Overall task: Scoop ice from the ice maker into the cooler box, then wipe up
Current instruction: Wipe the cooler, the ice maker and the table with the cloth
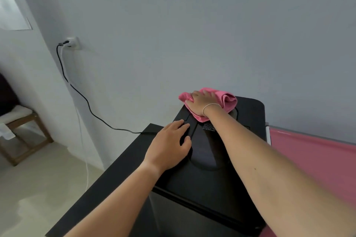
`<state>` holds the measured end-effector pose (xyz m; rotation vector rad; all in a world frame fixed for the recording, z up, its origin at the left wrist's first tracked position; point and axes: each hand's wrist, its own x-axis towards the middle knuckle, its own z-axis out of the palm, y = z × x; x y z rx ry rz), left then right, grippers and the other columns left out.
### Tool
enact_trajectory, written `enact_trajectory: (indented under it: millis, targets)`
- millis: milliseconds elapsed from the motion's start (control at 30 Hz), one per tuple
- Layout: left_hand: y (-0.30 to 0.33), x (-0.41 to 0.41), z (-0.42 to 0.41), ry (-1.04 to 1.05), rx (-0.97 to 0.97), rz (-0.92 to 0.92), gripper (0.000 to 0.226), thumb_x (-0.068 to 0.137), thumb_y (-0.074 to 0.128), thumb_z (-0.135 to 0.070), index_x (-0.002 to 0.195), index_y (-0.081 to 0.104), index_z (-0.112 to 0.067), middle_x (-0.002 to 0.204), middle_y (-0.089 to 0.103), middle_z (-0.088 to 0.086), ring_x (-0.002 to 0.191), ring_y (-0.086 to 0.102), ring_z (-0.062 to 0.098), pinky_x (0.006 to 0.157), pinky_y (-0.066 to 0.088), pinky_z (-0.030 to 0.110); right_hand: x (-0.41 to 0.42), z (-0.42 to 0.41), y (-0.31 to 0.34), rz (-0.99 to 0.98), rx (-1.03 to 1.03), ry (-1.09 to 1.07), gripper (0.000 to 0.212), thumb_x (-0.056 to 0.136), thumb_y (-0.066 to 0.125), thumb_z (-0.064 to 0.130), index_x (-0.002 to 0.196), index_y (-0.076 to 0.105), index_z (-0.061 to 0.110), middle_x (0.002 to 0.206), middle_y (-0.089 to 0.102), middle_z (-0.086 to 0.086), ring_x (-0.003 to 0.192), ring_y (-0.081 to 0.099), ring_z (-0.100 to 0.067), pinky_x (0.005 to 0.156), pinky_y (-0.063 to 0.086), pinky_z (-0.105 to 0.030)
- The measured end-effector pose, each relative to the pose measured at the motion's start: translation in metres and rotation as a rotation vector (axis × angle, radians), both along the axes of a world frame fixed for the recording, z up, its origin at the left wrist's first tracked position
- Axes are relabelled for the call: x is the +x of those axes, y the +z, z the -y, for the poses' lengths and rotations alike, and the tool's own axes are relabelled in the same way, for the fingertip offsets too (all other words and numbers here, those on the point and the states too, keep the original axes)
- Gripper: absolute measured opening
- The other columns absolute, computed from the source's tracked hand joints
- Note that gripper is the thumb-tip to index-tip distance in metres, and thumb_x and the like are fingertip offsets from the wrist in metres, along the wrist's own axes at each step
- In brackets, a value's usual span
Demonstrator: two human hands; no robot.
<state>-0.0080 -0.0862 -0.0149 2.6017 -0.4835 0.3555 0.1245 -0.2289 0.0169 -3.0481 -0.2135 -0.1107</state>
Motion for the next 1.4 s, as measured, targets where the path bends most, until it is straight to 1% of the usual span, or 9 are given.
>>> enact_trajectory:
  millis: [133, 400, 633, 733, 933, 1100, 1200, 1300, 1400]
  targets:
    - [-0.002, 0.002, -0.003, -0.040, -0.008, -0.003, 0.048, 0.095, 0.040, -0.032, 0.142, 0.040, -0.022, 0.152, 0.032, -0.006, 0.141, 0.023, 0.008, 0.112, 0.016, 0.020, 0.002, 0.008, -0.005, -0.038, 0.038, -0.028, 0.061, 0.096, 0.014, 0.056, 0.146, 0.029, 0.024, 0.154, 0.028, 0.002, 0.144, 0.016, -0.026, 0.118, 0.009, -0.047]
    - [-0.005, 0.006, -0.008, -0.126, -0.036, -0.016, 0.048, 0.095, 0.039, -0.027, 0.141, 0.041, -0.015, 0.152, 0.033, 0.007, 0.142, 0.024, 0.019, 0.114, 0.018, 0.028, -0.055, 0.068, -0.009, -0.031, 0.021, -0.473, 0.064, 0.094, 0.009, 0.057, 0.149, 0.022, 0.026, 0.158, 0.019, 0.001, 0.145, 0.014, -0.028, 0.118, 0.009, -0.047]
    - [0.001, 0.005, -0.015, -0.232, -0.380, -0.169, 0.051, 0.093, 0.040, -0.022, 0.143, 0.036, -0.017, 0.150, 0.037, -0.003, 0.141, 0.027, 0.013, 0.112, 0.022, 0.027, -0.126, 0.044, -0.020, -0.025, -0.005, -0.637, 0.065, 0.094, 0.007, 0.057, 0.151, 0.011, 0.028, 0.160, 0.006, 0.002, 0.146, 0.009, -0.029, 0.118, 0.010, -0.047]
    - [0.004, 0.001, -0.022, -0.198, -0.532, -0.265, 0.050, 0.092, 0.040, -0.020, 0.142, 0.038, -0.016, 0.145, 0.044, 0.003, 0.135, 0.037, 0.019, 0.113, 0.029, 0.034, -0.159, 0.020, -0.024, -0.030, 0.011, -0.691, 0.066, 0.092, 0.010, 0.060, 0.151, 0.010, 0.031, 0.160, 0.005, 0.006, 0.146, 0.005, -0.029, 0.117, 0.009, -0.050]
    - [0.008, -0.012, -0.036, -0.170, -0.628, -0.389, 0.052, 0.093, 0.033, -0.018, 0.145, 0.032, -0.018, 0.150, 0.035, -0.002, 0.135, 0.037, 0.019, 0.111, 0.030, 0.037, -0.208, -0.021, -0.026, -0.034, 0.008, -0.652, 0.067, 0.093, 0.012, 0.063, 0.152, 0.008, 0.030, 0.160, 0.000, 0.004, 0.147, 0.001, -0.032, 0.113, 0.005, -0.058]
    - [-0.010, -0.033, -0.055, -0.141, -0.742, -0.559, 0.053, 0.094, 0.026, -0.018, 0.146, 0.030, -0.025, 0.140, 0.048, -0.004, 0.118, 0.051, 0.019, 0.107, 0.036, 0.034, -0.230, -0.057, -0.031, -0.001, 0.009, -0.577, 0.065, 0.093, 0.013, 0.062, 0.151, 0.010, 0.031, 0.160, 0.003, 0.005, 0.147, 0.001, -0.029, 0.115, 0.002, -0.056]
    - [-0.011, -0.043, -0.061, -0.099, -0.796, -0.656, 0.051, 0.099, 0.024, -0.023, 0.150, 0.016, -0.020, 0.144, 0.041, -0.001, 0.129, 0.042, 0.021, 0.110, 0.026, 0.030, -0.238, -0.072, -0.036, 0.026, 0.007, -0.540, 0.063, 0.094, 0.012, 0.060, 0.151, 0.011, 0.032, 0.160, 0.004, 0.005, 0.147, 0.000, -0.028, 0.116, 0.000, -0.054]
    - [-0.013, -0.043, -0.060, -0.091, -0.792, -0.671, 0.049, 0.099, 0.022, -0.023, 0.144, 0.029, -0.006, 0.145, 0.041, 0.012, 0.135, 0.035, 0.028, 0.113, 0.023, 0.038, -0.244, -0.081, -0.037, 0.022, 0.016, -0.522, 0.062, 0.095, 0.012, 0.059, 0.151, 0.009, 0.032, 0.160, 0.002, 0.005, 0.147, -0.002, -0.028, 0.115, -0.004, -0.054]
    - [-0.018, -0.040, -0.060, -0.071, -0.827, -0.670, 0.046, 0.097, 0.023, -0.022, 0.133, 0.036, 0.004, 0.127, 0.052, 0.019, 0.124, 0.046, 0.028, 0.110, 0.029, 0.041, -0.245, -0.088, -0.038, 0.028, 0.014, -0.498, 0.061, 0.096, 0.012, 0.058, 0.151, 0.008, 0.032, 0.160, 0.002, 0.005, 0.147, -0.003, -0.029, 0.115, -0.005, -0.054]
